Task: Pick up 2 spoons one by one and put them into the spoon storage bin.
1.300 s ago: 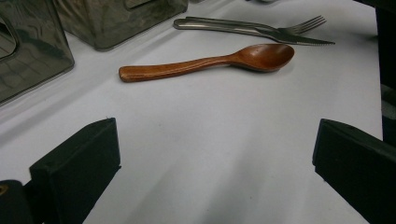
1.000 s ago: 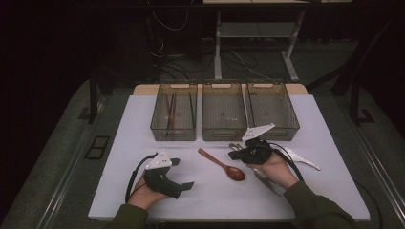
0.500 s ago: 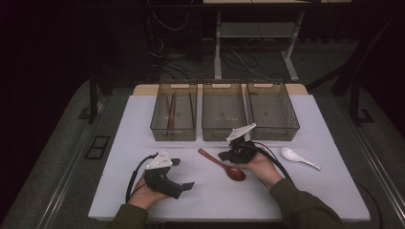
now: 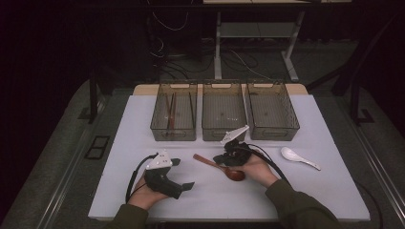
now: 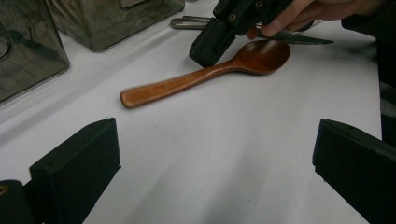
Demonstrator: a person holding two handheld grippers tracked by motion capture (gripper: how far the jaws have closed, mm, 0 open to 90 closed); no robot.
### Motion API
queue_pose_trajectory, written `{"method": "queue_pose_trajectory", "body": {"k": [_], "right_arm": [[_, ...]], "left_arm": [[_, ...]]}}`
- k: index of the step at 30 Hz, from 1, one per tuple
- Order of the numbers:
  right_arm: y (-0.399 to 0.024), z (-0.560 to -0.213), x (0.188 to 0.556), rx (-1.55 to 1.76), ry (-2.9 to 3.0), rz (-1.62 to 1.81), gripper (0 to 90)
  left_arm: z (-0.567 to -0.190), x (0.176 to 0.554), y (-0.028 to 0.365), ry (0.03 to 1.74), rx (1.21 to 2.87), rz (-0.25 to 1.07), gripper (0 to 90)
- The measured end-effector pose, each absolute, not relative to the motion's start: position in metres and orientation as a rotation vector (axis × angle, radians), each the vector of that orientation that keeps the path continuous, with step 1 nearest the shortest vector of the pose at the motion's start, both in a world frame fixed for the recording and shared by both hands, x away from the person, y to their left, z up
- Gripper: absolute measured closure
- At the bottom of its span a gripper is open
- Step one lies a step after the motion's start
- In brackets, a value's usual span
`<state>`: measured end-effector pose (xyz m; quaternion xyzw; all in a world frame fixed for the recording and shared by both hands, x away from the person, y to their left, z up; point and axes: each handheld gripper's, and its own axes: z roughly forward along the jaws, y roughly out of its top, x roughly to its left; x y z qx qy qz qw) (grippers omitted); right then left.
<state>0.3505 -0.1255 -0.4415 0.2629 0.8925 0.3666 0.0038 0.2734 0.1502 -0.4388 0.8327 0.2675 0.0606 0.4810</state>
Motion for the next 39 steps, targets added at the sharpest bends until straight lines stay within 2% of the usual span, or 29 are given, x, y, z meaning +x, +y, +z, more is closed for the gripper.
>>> {"method": "queue_pose_trajectory", "body": {"k": [16, 18, 28, 34, 39], "right_arm": [[-0.121, -0.44, 0.342, 0.764, 2.845, 1.174, 89.5], [-0.125, -0.437, 0.343, 0.767, 2.83, 1.192, 85.9], [-0.156, -0.421, 0.344, 0.829, 2.775, 1.278, 55.8], [-0.173, -0.416, 0.338, 0.869, 2.757, 1.295, 47.0], [-0.186, -0.413, 0.332, 0.882, 2.763, 1.296, 44.0]], "left_arm": [[-0.438, 0.273, 0.15, 0.649, 2.03, 0.148, 0.0], [-0.439, 0.274, 0.15, 0.649, 2.028, 0.149, 0.0], [-0.439, 0.274, 0.149, 0.649, 2.03, 0.149, 0.0], [-0.439, 0.274, 0.149, 0.651, 2.029, 0.147, 0.0], [-0.439, 0.275, 0.148, 0.653, 2.026, 0.147, 0.0]]}}
